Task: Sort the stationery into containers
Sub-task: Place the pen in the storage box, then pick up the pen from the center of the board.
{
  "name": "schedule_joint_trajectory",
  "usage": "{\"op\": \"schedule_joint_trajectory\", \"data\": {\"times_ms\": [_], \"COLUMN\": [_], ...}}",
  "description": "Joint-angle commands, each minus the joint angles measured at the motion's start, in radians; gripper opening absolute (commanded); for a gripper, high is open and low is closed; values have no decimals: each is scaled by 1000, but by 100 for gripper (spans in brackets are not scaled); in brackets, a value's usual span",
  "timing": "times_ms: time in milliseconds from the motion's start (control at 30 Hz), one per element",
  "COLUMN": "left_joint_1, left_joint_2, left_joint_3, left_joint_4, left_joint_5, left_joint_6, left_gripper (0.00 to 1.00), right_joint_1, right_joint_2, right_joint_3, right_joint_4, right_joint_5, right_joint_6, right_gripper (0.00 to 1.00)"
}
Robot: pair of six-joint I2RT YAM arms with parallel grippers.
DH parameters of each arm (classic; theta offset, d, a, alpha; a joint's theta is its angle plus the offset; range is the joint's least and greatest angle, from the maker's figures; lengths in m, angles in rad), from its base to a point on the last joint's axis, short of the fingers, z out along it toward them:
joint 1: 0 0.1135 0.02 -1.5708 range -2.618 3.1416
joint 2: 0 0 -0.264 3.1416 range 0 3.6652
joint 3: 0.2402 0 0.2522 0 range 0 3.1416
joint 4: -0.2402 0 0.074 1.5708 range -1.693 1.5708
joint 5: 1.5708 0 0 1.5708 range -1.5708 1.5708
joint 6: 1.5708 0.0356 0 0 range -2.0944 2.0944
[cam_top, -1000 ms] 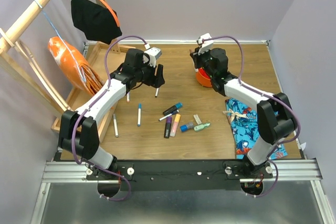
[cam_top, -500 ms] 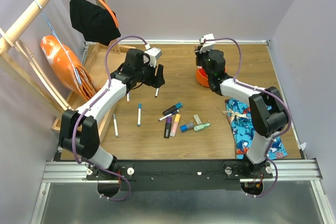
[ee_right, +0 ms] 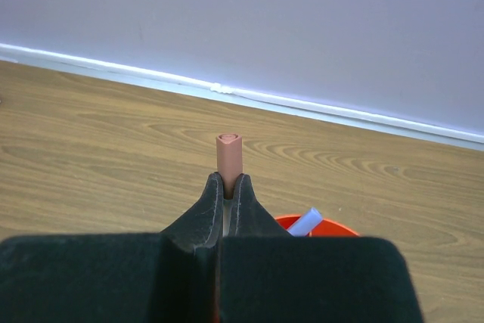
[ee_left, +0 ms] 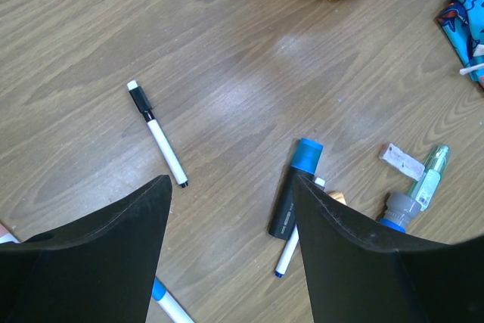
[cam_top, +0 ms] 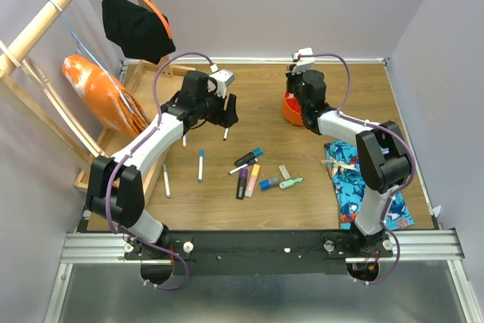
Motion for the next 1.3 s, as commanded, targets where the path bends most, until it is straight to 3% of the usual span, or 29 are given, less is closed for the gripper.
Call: {"op": "schedule_joint_trajectory", "data": {"times_ms": [0,467,600,700,900,1033,1167,1267], "left_joint_1": [-10,-21,-21,-21,-24,-53,-166,-233], "left_joint_2": [14,28,26,26,25,10,13,32], "left_joint_3": [30,33,31,31,22,-13,-53,-73], "left_joint_4": [4,5,-1,0,-55,-124,-226,-271], "left_joint_5": [7,-14,-19,-25,-16,27,30,-11], "left_joint_6": [17,25,28,35,101,193,391,457], "left_gripper": [74,75,75,75,75,67,66,64], "right_joint_1": [-9,-13,-12,-12,-12,-12,-12,-12], "right_joint_2": [23,101,80,50,-51,-135,-233,-302], "right_joint_3": [44,73,85,100,120,126,73,13], "right_joint_4": [24,44,12,-43,-157,-299,-441,-534], "right_joint_5": [26,35,46,46,11,-102,-285,-367], "right_joint_6": [13,-1,7,22,91,133,90,26], "right_gripper": [1,1,29,38,42,44,50,54]}}
